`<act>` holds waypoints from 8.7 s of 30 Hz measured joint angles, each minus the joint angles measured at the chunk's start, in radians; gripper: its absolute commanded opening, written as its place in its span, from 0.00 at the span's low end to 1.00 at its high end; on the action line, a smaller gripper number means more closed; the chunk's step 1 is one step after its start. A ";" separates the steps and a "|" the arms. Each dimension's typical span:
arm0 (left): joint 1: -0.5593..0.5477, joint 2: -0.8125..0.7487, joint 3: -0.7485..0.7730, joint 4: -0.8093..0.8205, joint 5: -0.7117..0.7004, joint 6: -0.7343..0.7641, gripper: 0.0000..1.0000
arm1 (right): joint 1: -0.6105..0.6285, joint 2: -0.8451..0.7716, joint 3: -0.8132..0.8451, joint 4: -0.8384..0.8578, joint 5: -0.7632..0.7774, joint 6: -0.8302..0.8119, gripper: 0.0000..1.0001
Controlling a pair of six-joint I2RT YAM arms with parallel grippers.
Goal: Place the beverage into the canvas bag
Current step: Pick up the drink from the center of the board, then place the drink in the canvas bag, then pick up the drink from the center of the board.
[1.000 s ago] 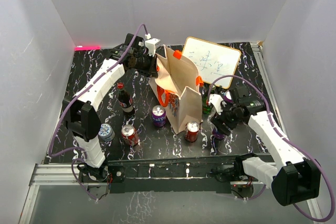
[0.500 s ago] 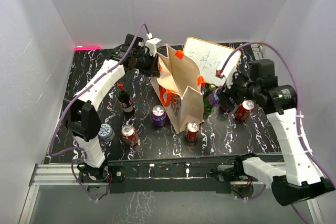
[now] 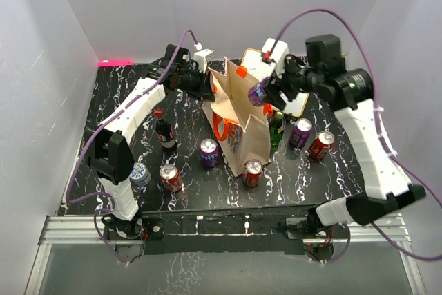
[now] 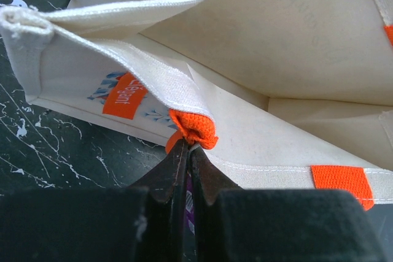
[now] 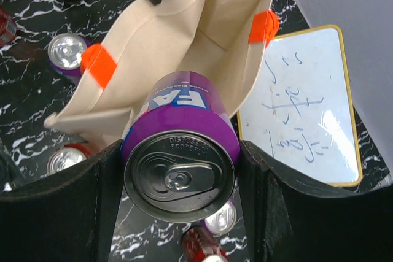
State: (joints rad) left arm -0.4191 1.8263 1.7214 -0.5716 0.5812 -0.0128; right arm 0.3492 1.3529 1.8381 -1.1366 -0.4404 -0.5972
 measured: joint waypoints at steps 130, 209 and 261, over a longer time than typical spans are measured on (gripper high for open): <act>0.084 0.002 -0.096 -0.124 0.238 -0.021 0.00 | 0.126 0.646 -0.192 0.762 0.396 0.368 0.86; 0.204 0.082 0.127 0.013 0.195 -0.282 0.76 | -0.332 -0.026 -0.575 0.314 0.258 0.122 0.89; 0.056 0.188 0.225 -0.014 0.087 -0.200 0.06 | -0.372 0.175 -0.705 0.381 0.268 0.170 0.72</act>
State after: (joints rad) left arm -0.3634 2.0148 1.9461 -0.5861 0.6685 -0.2127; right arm -0.0227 1.5280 1.1328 -0.7555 -0.1726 -0.4271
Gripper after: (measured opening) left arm 0.137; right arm 0.747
